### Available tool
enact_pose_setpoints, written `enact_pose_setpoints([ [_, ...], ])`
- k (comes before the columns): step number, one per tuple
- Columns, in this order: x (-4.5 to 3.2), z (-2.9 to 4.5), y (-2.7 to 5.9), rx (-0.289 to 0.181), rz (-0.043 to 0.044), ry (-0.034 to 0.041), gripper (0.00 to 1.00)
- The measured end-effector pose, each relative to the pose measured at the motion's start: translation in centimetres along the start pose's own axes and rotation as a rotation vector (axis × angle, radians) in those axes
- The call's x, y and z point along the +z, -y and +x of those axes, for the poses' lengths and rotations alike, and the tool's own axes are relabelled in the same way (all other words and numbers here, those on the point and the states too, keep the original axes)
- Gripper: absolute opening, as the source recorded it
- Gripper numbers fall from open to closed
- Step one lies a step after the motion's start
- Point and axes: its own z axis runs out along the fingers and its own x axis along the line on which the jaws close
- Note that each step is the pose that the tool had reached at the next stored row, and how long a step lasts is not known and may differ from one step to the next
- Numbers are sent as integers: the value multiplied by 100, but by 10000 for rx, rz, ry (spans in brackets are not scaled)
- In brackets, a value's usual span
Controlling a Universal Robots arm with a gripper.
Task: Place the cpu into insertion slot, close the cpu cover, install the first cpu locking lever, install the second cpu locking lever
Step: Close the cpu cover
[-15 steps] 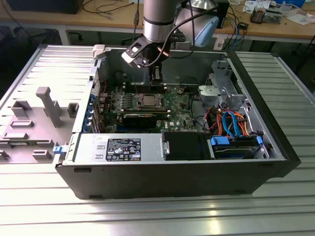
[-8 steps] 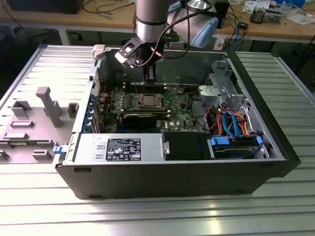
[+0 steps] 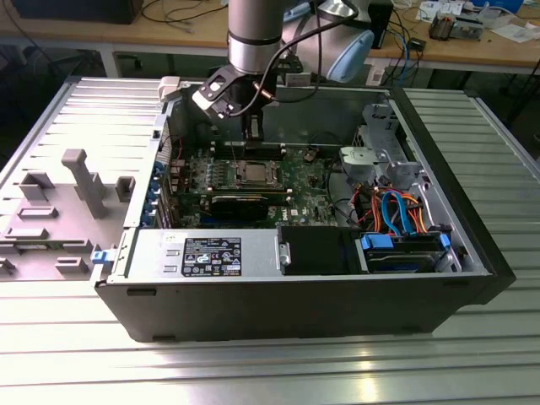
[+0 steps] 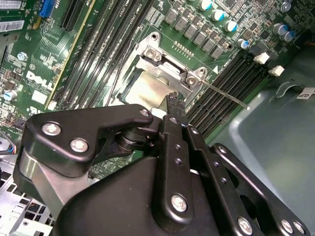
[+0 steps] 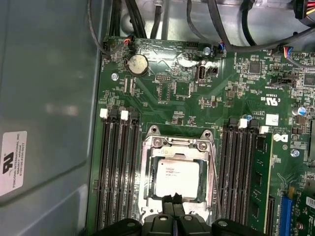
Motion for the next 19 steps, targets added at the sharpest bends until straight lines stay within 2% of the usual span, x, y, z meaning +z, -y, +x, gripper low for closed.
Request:
enact_pose_setpoints([
  [6, 21, 2, 7, -2, -4, -5, 11],
  [19, 234, 9, 94, -3, -1, -1, 11],
])
